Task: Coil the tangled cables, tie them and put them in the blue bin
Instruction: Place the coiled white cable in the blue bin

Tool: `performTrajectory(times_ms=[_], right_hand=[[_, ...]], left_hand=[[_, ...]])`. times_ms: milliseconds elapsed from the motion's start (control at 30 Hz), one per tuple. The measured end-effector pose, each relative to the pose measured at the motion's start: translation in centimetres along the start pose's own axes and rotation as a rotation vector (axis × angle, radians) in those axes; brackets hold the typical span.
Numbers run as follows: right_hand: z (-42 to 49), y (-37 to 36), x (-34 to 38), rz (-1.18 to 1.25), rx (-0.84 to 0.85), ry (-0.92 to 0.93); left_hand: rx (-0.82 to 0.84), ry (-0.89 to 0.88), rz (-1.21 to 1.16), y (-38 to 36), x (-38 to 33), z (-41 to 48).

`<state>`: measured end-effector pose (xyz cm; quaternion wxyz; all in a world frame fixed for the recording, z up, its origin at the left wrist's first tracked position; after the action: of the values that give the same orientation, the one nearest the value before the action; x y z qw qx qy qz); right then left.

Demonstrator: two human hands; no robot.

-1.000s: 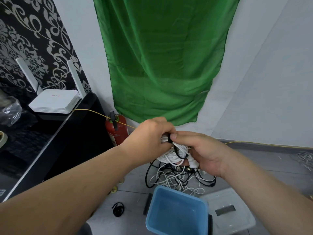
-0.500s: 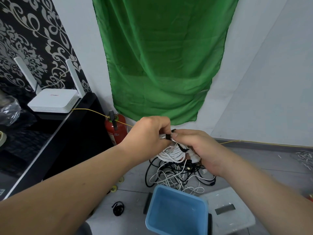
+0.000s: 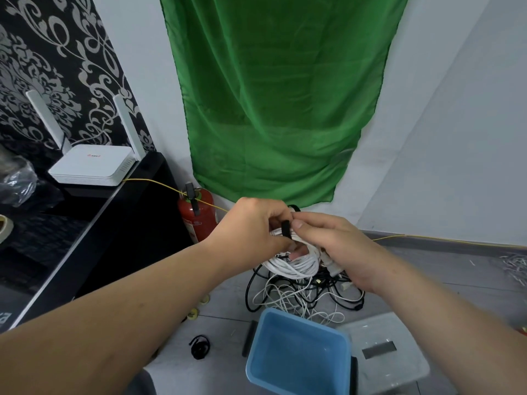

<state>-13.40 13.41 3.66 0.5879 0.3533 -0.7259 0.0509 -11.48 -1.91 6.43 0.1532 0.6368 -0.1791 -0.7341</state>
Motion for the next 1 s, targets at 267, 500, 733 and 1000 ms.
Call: performTrajectory(times_ms=[267,500,733,1000], right_hand=[[0.0,-0.2,-0.5,0.058,0.017,0.015],[-0.1,-0.4,-1.5,0.182,0.115,-0.177],[0.2,-0.3,-1.6,0.324,-0.004,-0.212],[0.3,-0.2,-1.8,0.302,-0.027,-0.220]], left_hand=[[0.042,0.017,0.034,-0.5,-0.8,-0.5],[0.050,0.026,0.009,-0.8,-1.2,-0.5],[0.014,0.092,0.050,-0.3,-1.2,-0.1],[0.109,0.260,-0.088,-0.3,0.1,0.1]])
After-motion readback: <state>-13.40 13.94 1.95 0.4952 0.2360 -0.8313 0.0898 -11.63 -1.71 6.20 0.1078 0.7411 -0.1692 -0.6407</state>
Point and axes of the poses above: each hand's wrist, its own z-axis towards the middle knuckle, its own y-axis out of the back of the hand, x = y × z, the point moved 6 cm from there along z, towards the middle knuckle, and after that the axes turned 15 degrees about -z, right-handed, at the moved point
